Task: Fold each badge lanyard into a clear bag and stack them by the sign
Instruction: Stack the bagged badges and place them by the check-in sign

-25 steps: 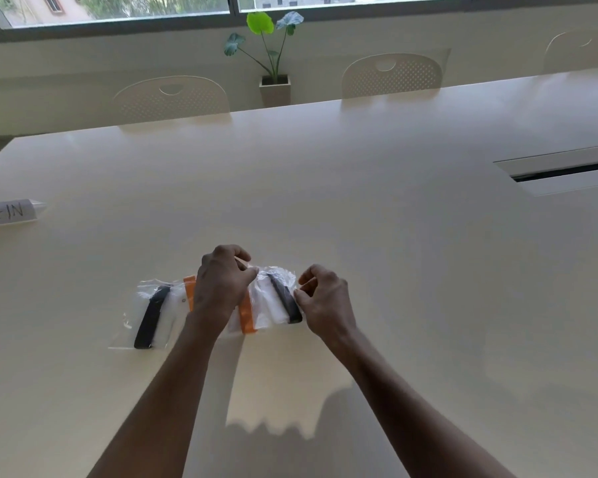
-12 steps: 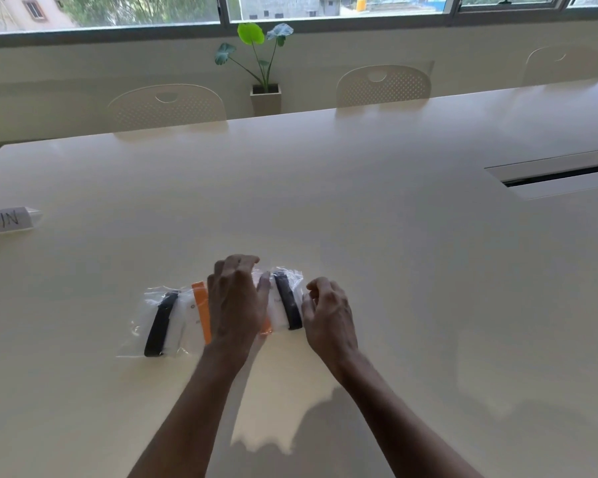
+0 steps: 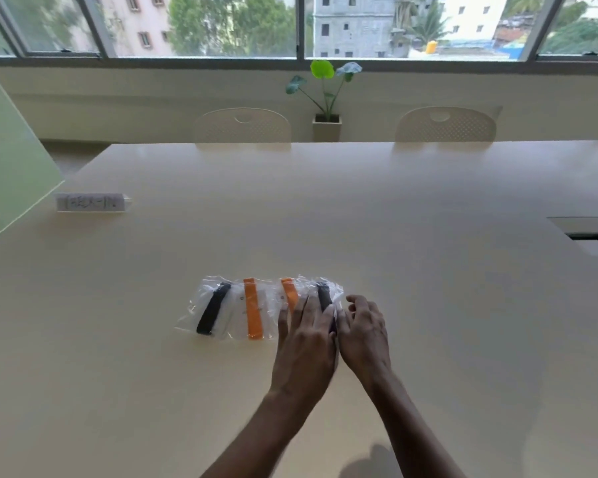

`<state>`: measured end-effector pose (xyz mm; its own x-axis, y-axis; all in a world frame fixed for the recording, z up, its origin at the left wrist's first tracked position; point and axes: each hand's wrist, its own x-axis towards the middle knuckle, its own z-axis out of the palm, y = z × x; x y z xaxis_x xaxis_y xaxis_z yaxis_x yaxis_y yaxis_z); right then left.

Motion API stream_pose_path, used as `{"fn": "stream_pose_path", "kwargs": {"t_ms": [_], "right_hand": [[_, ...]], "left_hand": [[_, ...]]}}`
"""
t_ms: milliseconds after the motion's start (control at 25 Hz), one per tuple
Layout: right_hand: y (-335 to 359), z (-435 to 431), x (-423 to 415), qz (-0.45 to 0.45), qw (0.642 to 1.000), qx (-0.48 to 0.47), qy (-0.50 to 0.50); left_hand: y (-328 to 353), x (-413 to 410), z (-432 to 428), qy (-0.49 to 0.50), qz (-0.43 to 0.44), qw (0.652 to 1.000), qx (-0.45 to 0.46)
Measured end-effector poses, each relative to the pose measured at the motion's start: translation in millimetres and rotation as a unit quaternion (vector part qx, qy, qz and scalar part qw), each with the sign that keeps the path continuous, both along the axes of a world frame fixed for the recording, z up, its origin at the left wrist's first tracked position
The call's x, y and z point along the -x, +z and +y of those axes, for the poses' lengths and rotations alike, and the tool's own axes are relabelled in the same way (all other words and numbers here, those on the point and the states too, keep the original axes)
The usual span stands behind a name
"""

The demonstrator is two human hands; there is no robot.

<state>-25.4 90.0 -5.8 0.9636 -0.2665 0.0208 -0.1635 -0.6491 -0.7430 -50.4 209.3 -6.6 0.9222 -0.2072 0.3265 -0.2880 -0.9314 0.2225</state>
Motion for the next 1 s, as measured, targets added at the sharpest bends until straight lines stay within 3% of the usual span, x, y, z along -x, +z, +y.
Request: {"fn": "stream_pose_path", "kwargs": {"t_ms": [320, 440, 600, 720, 1000], "right_hand": [[10.8, -20.3, -26.6, 0.047, 0.998, -0.010, 0.047], [13.3, -20.5, -30.4, 0.070, 0.996, -0.009, 0.053], [12.7, -13.6, -37.0, 0.100, 0.994, 0.004, 0.036], [14.9, -4.2, -42.3, 0.129, 0.992, -0.009, -0.009], [20.9, 16.2, -51.3, 0.179, 0.981, -0.014, -0.071]], "left_hand": [[12.4, -5.5, 68.4, 0.162, -0.008, 0.986, 0.046], [18.5, -25.1, 116.5, 0.228, -0.021, 0.968, 0.103], [21.7, -52.6, 172.5, 0.305, 0.089, 0.937, 0.147], [20.7, -69.6, 195.1, 0.297, 0.171, 0.922, 0.180], [23.6, -80.6, 210.3, 0.270, 0.230, 0.886, 0.299]]}}
